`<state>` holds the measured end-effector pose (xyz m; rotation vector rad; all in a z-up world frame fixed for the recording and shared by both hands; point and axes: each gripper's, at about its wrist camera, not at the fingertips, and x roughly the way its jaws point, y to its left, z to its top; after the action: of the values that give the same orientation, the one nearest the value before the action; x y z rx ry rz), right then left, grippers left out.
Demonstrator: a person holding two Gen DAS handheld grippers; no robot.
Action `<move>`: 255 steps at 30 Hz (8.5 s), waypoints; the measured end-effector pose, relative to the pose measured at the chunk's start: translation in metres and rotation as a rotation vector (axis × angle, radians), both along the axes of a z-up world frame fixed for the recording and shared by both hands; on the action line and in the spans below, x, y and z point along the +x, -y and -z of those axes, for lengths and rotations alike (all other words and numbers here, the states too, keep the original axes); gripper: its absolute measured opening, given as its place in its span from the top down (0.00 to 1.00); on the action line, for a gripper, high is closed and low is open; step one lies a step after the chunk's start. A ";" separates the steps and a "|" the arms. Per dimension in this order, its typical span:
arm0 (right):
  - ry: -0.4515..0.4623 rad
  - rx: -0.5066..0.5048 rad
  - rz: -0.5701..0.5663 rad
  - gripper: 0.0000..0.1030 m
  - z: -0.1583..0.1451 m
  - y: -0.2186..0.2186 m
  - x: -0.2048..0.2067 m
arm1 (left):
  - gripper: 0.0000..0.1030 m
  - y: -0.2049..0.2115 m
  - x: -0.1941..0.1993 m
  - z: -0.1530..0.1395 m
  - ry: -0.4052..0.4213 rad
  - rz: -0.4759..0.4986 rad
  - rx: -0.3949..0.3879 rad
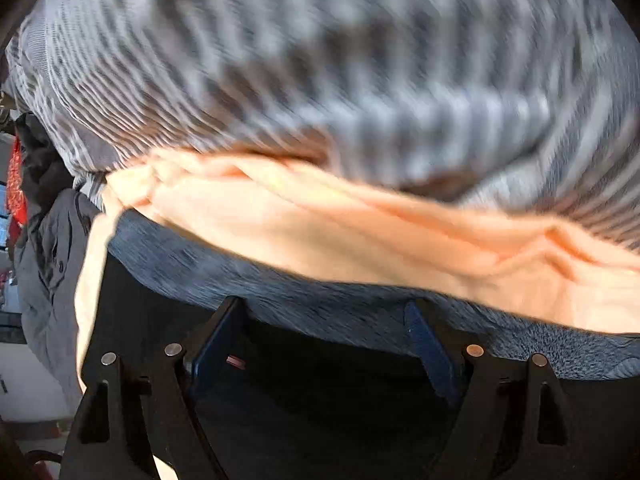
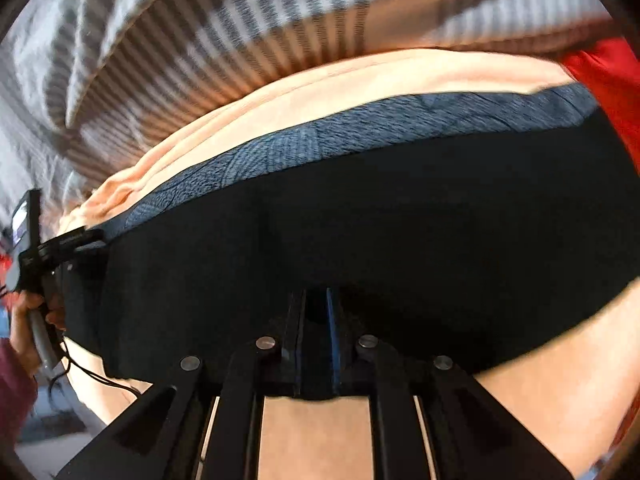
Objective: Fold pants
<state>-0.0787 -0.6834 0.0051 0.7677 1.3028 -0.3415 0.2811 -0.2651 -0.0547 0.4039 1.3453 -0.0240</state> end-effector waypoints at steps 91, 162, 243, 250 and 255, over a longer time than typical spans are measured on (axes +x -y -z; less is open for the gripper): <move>0.105 -0.207 0.093 0.92 0.010 0.050 -0.074 | 0.00 0.254 -0.263 -0.004 -0.058 0.328 -0.185; 0.487 0.401 0.746 0.43 0.043 0.094 -0.213 | 0.00 0.294 -0.293 -0.045 0.006 0.409 -0.131; 0.363 -0.286 -0.285 0.87 -0.085 -0.134 0.071 | 0.66 0.149 -0.204 -0.096 -0.082 0.172 -0.303; 0.111 -0.495 -0.405 0.73 0.005 -0.232 0.121 | 0.19 0.051 -0.177 -0.065 -0.024 0.040 -0.195; 0.166 -0.530 -0.538 0.36 -0.022 -0.268 0.104 | 0.19 0.035 -0.169 -0.063 -0.019 0.030 -0.234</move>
<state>0.0258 -0.4157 0.0269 -0.0112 1.1376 -0.1681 0.1116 -0.3000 0.0086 0.2264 1.3378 -0.2082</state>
